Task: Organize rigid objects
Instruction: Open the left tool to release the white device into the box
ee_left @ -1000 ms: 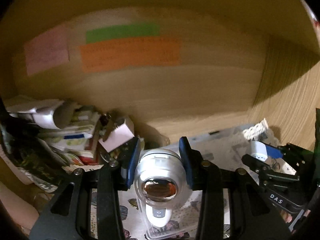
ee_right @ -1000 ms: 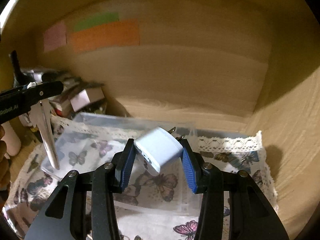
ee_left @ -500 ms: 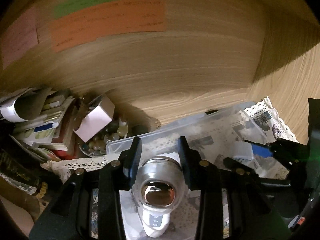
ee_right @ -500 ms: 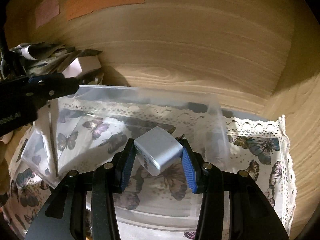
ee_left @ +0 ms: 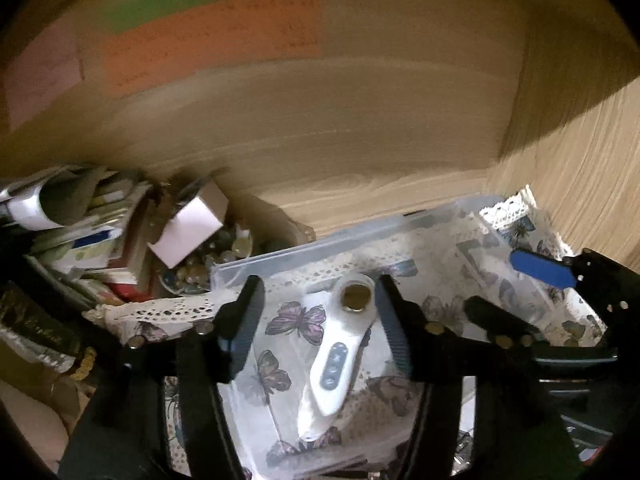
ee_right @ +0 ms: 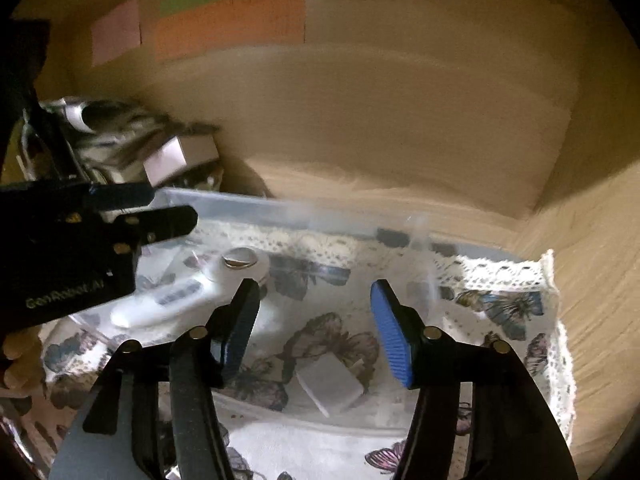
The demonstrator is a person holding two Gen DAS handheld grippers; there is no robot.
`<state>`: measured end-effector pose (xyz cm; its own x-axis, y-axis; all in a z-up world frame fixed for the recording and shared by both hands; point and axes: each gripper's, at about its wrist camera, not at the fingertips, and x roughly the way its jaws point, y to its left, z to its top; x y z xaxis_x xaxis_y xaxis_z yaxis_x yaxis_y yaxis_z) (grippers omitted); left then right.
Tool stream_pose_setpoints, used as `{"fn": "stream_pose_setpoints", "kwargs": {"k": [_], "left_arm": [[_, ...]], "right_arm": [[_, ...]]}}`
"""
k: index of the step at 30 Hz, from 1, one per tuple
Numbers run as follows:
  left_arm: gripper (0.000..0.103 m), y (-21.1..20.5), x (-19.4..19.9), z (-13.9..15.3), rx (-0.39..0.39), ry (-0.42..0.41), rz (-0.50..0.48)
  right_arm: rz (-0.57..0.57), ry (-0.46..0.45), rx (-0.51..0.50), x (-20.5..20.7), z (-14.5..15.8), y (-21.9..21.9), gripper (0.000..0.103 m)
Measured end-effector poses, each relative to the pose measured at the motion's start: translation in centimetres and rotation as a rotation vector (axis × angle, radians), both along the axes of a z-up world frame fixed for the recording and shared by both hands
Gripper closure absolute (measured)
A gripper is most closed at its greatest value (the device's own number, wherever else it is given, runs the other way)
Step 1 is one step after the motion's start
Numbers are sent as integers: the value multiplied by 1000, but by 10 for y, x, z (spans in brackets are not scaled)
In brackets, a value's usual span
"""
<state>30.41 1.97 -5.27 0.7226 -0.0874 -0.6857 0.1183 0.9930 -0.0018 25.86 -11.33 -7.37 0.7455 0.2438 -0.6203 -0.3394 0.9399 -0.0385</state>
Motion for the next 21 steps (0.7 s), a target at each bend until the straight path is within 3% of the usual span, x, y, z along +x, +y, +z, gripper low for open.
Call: {"fn": "stream_pose_setpoints", "kwargs": {"k": [13, 21], "left_arm": [[11, 9, -77, 32, -17, -94, 58], [8, -3, -121, 9, -25, -49, 20]], "right_arm": [[-46, -200, 7, -77, 43, -20, 23], [-109, -170, 15, -108, 26, -43, 20]]}}
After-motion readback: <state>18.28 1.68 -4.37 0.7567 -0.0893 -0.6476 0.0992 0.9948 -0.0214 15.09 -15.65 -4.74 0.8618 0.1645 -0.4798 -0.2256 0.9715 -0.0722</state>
